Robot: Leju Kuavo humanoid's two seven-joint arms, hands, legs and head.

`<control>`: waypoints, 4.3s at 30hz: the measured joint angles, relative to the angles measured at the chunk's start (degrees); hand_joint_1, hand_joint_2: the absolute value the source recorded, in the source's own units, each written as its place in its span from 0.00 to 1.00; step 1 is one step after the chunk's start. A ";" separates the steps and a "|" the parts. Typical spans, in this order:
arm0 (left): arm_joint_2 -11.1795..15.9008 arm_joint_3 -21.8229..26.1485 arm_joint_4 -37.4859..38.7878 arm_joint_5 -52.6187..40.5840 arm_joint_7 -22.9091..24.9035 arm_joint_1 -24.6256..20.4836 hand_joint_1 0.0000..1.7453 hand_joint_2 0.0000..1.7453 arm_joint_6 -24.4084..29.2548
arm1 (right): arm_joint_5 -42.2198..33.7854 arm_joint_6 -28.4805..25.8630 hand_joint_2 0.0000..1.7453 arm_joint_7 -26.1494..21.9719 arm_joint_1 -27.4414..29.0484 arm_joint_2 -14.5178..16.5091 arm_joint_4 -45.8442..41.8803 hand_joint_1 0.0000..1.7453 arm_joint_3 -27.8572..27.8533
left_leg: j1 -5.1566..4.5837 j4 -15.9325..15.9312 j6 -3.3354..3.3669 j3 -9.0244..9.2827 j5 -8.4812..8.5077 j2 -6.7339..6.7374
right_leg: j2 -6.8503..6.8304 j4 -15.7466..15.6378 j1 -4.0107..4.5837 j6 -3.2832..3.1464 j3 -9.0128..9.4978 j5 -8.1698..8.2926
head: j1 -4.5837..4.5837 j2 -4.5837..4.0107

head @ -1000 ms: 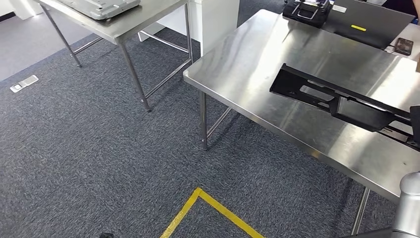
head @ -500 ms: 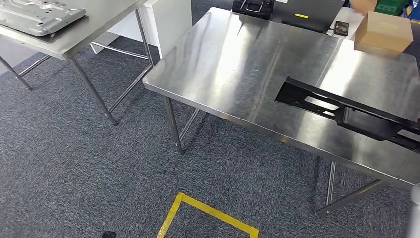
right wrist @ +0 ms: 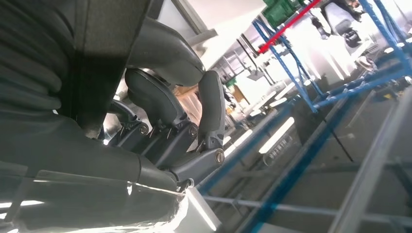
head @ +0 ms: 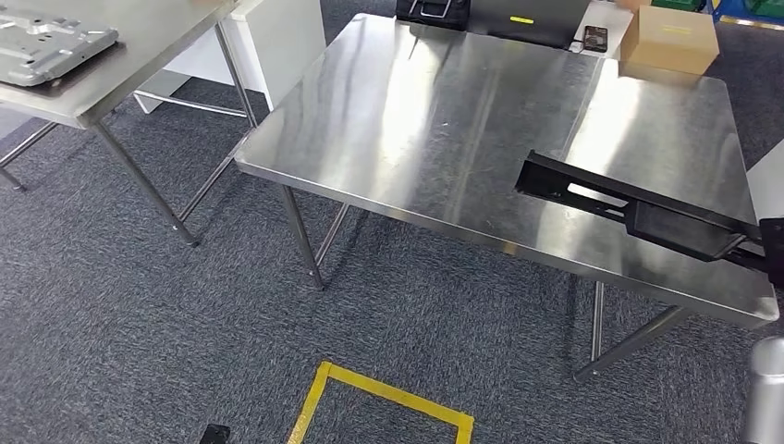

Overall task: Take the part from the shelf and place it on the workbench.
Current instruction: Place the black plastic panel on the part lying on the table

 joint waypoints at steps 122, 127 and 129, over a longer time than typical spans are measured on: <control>-1.13 0.38 -0.04 -3.45 3.03 -1.92 0.00 0.00 -11.42 | 20.52 2.15 0.00 9.70 -27.93 9.59 24.70 0.00 15.65 | -0.79 -0.56 0.18 -4.14 3.94 -2.60 | 0.22 -2.09 0.35 -2.94 2.40 -1.92 | -0.56 -0.02; -1.09 0.11 -0.04 -4.12 5.23 -1.92 0.00 0.00 -12.45 | 20.05 2.19 0.00 9.70 -26.67 8.93 25.27 0.00 15.27 | -0.82 -0.56 0.34 -4.15 3.87 -2.57 | 0.23 -2.51 0.35 -1.95 2.66 -1.69 | -0.58 -0.02; -1.07 0.06 -0.04 -4.28 5.74 -1.90 0.00 0.00 -12.82 | 19.87 2.21 0.00 9.70 -26.05 8.75 25.43 0.00 14.99 | -0.83 -0.55 0.34 -4.15 3.87 -2.57 | 0.24 -2.56 0.33 -1.22 2.93 -1.63 | -0.59 -0.02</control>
